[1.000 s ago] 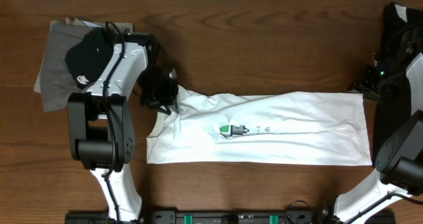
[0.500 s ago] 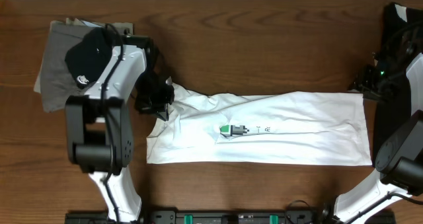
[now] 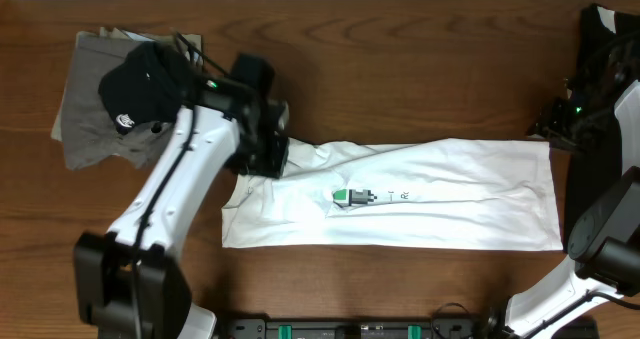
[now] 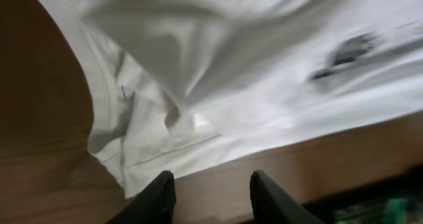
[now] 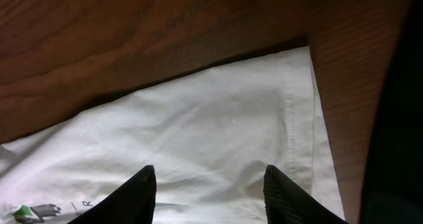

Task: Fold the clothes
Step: 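Grasp the collar end with the left gripper and straighten the folded strip, then grasp the strip's right end with the right gripper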

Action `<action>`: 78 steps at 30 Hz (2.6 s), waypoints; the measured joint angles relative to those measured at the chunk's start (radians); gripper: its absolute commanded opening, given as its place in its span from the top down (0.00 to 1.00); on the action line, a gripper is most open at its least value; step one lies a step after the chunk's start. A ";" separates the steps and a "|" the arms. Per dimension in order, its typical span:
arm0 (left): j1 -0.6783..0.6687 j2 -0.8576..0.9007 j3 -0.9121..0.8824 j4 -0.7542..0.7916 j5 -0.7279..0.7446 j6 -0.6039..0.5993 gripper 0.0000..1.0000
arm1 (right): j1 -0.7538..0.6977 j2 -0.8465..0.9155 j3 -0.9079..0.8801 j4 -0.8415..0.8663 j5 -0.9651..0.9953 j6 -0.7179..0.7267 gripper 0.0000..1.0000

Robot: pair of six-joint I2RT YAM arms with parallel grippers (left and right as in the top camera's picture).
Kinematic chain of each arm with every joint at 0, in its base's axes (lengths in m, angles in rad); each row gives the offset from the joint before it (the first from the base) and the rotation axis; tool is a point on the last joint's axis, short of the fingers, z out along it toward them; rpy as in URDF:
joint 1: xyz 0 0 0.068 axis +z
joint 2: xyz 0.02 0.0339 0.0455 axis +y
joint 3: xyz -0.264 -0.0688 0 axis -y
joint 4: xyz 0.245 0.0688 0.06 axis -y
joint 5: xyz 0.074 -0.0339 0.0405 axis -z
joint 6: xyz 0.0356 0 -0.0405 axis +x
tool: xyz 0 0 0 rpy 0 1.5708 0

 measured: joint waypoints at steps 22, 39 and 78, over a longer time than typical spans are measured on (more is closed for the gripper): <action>0.005 0.032 -0.281 0.138 -0.031 -0.021 0.94 | 0.000 0.000 0.000 -0.015 0.000 0.000 0.50; 0.006 -0.034 -0.281 0.037 0.002 -0.025 0.94 | 0.000 0.000 0.000 -0.045 0.049 -0.003 0.39; 0.006 -0.034 -0.222 0.105 0.003 -0.026 0.58 | -0.066 0.065 -0.256 -0.015 0.117 0.083 0.94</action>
